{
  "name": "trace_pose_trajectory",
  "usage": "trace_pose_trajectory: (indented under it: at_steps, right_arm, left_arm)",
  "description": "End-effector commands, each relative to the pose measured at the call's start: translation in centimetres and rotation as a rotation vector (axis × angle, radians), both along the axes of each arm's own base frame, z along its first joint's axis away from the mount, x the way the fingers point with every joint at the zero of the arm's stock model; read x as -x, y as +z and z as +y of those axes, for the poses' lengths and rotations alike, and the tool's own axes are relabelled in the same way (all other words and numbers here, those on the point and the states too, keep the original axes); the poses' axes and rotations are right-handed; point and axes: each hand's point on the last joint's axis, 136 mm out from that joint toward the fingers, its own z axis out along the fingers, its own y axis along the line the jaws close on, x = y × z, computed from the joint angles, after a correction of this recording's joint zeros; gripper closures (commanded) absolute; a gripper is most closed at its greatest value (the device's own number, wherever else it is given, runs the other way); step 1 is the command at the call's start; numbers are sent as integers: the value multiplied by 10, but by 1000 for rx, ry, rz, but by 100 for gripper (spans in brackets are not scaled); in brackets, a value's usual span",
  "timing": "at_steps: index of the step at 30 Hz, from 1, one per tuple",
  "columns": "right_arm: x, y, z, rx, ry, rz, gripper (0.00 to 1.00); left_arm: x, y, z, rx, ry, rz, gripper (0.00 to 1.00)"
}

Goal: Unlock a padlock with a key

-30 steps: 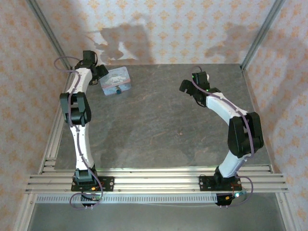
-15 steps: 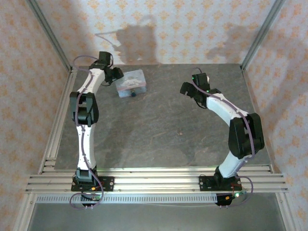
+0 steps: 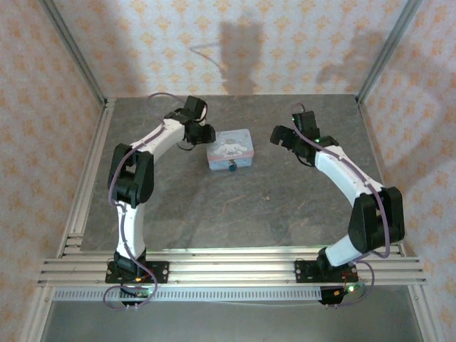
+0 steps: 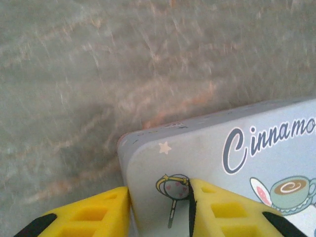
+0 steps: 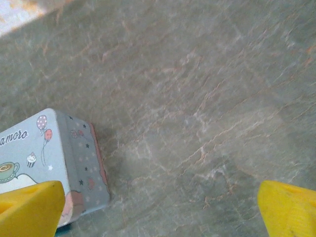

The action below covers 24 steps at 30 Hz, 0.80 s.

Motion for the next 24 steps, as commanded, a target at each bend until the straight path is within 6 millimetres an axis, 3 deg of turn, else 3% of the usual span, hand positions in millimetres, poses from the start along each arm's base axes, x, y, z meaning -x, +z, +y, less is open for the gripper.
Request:
trace_pose_trajectory:
  at_steps: [1, 5, 8, 11, 17, 24]
  right_arm:
    - [-6, -9, 23, -74, 61, 108, 0]
    - [-9, -16, 50, -223, 81, 137, 4]
    - [-2, -25, 60, -259, 98, 146, 4]
    - [1, -37, 67, -266, 118, 180, 7]
    - [0, -64, 92, -270, 179, 236, 26]
    - [-6, -88, 104, -274, 191, 284, 34]
  left_arm:
    - [21, 0, 27, -104, 29, 6, 56]
    - [39, 37, 37, -84, 77, -68, 45]
    - [55, 48, 34, 7, 116, -99, 44]
    - [70, 40, 18, 153, 137, -103, 45]
    - [85, 18, -18, 257, 118, -74, 47]
    - [71, -2, -41, 276, 91, -56, 49]
